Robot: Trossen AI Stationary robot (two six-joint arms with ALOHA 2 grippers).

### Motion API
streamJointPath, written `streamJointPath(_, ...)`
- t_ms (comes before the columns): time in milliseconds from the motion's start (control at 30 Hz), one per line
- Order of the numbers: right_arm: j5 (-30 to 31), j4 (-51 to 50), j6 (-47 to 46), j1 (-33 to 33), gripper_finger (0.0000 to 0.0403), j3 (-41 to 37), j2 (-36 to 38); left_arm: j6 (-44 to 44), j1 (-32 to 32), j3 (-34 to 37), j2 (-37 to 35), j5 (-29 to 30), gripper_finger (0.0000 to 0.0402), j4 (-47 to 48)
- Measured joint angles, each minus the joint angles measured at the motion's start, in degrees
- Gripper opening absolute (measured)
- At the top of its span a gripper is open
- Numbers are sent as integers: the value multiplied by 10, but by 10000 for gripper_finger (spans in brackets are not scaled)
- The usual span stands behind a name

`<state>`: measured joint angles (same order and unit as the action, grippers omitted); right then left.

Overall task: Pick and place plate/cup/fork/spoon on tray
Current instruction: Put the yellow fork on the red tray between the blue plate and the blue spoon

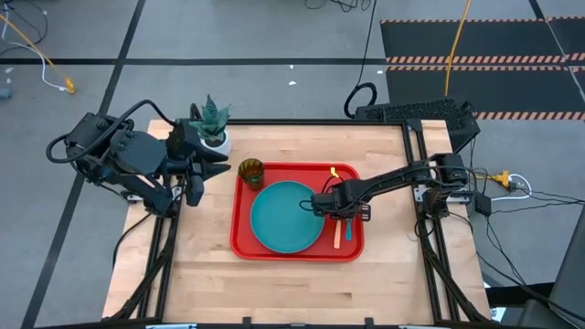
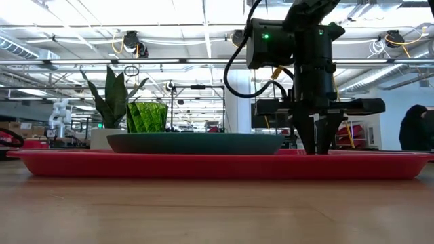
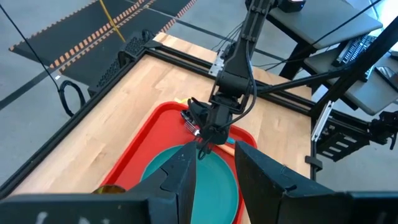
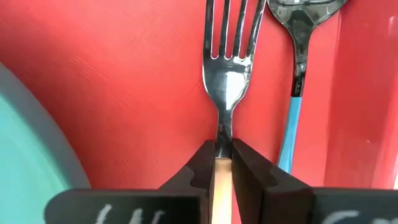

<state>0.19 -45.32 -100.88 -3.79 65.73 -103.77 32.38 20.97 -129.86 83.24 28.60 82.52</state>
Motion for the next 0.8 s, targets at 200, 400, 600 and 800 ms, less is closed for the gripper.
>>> streamJointPath(200,0,11,-8,0,26,0,1,0,0,0,0,0,113,0)
streamJointPath(400,4,26,-6,1,26,0,10,5,0,0,0,0,113,0)
streamJointPath(600,14,27,37,15,26,0,11,5,0,0,0,0,113,0)
streamJointPath(800,13,31,80,24,27,1,11,-1,0,0,0,0,113,0)
